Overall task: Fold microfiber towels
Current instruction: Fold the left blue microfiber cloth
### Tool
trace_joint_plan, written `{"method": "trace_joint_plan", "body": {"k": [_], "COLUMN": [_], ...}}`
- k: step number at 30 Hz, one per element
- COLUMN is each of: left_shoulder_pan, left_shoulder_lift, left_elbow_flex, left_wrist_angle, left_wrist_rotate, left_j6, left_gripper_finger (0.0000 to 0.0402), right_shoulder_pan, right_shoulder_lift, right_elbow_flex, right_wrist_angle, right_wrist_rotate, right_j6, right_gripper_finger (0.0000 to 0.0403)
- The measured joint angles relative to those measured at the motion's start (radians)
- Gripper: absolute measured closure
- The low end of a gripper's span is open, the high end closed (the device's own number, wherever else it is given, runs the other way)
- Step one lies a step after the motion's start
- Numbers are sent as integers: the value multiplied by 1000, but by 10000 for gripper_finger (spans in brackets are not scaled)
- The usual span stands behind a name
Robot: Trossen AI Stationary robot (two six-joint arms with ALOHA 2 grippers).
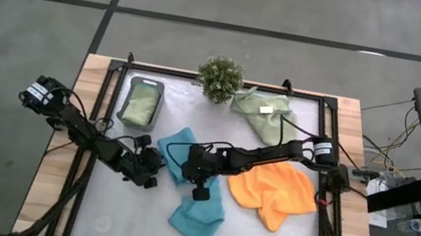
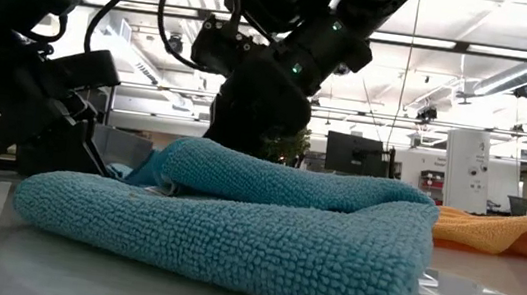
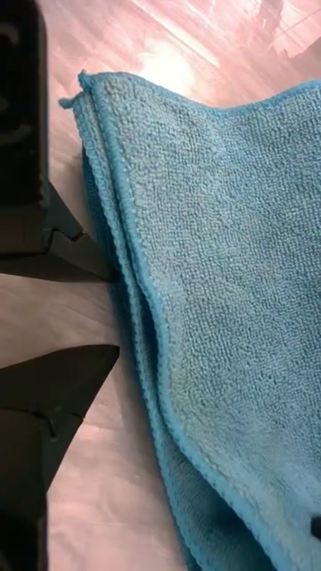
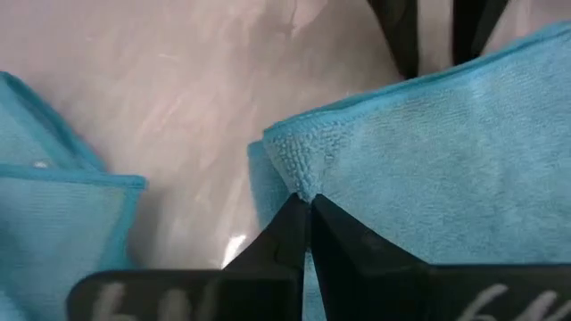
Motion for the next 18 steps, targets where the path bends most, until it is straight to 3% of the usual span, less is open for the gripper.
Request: {"method": "trace_joint_plan", "body": {"k": [9,18], "left_shoulder_pan": [0,0], "left_shoulder_lift": [-9,-74], "left_elbow_flex": [7,20], "left_wrist_angle": [-1,0], "left_wrist_rotate": [25,106], "left_j6": [5,7], "left_gripper_finger": [293,293], "right_shoulder_pan": [-9,-12], "right_shoulder_lift": [-3,-68], "right_elbow_flex": [2,44], "right_wrist_angle": [-16,-212], "right_wrist_rotate": [-16,-6], "right_j6": [29,-34], "right_gripper_finger": [327,252]}}
